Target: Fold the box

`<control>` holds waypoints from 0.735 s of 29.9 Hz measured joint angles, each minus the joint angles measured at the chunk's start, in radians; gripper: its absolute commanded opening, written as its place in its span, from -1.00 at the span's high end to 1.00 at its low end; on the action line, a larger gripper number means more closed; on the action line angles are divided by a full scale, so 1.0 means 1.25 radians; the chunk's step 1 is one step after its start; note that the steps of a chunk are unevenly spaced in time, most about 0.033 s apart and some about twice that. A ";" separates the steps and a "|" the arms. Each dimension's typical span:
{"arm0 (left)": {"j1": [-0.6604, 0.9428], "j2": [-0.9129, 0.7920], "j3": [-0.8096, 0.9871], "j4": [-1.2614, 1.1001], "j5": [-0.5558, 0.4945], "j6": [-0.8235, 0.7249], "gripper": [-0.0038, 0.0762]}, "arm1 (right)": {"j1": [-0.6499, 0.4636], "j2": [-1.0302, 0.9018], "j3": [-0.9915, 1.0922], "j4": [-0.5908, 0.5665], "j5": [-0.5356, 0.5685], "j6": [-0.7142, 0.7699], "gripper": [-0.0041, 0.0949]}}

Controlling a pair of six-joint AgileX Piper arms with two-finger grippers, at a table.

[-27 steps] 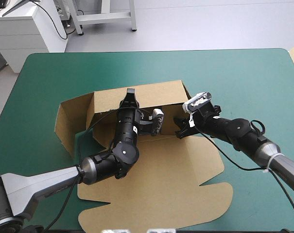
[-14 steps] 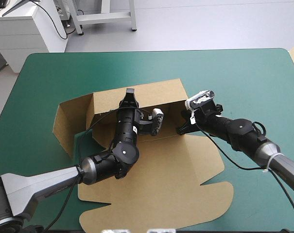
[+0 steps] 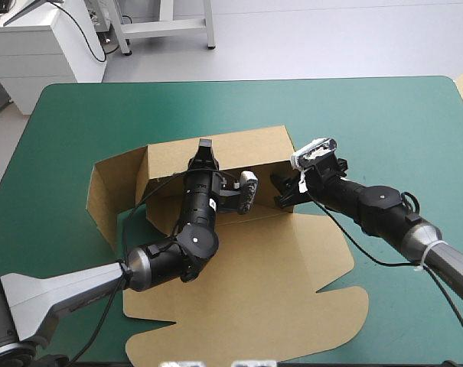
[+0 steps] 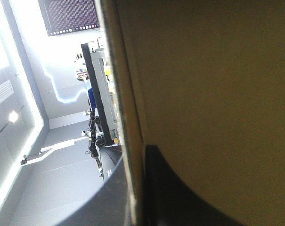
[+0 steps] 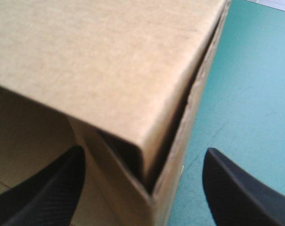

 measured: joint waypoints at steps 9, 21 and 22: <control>0.000 0.000 0.000 0.002 -0.001 0.001 0.92 | 0.000 0.001 -0.002 0.020 -0.011 -0.002 -0.31; 0.000 0.000 0.000 0.002 -0.002 0.001 0.92 | 0.000 0.036 -0.004 0.061 -0.014 -0.065 0.93; 0.000 0.000 0.000 0.002 -0.003 0.001 0.92 | 0.000 0.036 -0.006 0.062 -0.018 -0.067 0.95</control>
